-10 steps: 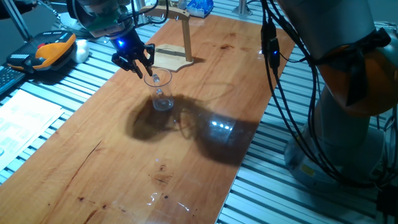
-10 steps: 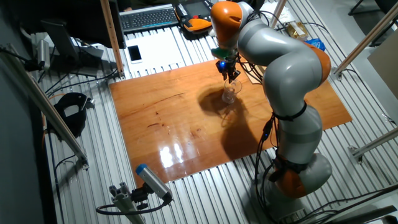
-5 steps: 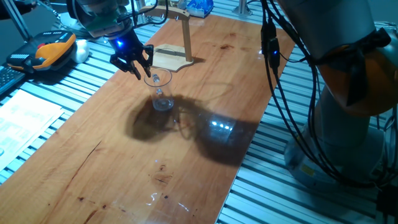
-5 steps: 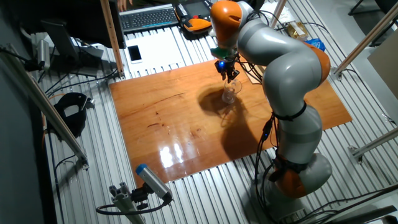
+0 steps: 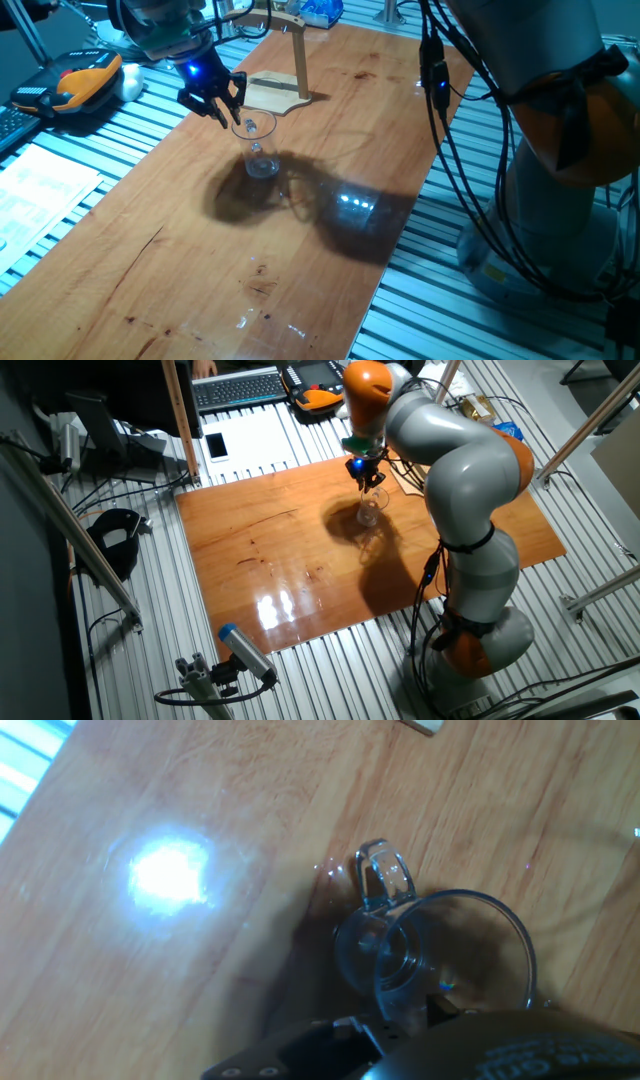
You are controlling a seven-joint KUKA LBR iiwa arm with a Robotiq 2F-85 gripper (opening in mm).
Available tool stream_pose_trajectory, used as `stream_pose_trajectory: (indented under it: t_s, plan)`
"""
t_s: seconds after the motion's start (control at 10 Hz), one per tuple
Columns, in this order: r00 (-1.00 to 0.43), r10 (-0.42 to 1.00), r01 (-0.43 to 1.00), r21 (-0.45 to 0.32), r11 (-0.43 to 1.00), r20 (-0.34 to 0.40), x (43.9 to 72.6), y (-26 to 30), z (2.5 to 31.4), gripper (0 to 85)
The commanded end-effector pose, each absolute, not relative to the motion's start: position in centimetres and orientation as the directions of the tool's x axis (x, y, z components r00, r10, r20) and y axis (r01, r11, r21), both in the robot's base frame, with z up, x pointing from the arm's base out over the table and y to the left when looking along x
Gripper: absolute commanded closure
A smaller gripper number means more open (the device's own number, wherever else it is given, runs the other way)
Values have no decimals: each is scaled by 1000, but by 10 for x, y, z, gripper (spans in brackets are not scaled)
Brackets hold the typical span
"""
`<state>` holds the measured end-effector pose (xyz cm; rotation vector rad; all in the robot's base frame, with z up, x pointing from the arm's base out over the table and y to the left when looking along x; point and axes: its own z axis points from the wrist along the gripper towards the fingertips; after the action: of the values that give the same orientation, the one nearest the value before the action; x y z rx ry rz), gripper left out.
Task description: Put the cup on the cup rack
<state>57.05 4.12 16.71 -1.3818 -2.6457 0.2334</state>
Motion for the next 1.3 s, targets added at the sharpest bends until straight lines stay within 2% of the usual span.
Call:
stream_pose_trajectory:
  t_s: [0.0, 0.2, 0.7, 1.2]
  plan:
    - [-586, 806, 782, -202, 589, 80, 570, 42, 167, 850]
    - [-597, 798, 778, -181, 601, 84, 570, 42, 167, 850]
    - [-572, 820, 806, -169, 568, 29, 570, 42, 167, 850]
    - [-512, 859, 845, -183, 503, -1, 576, 45, 166, 850]
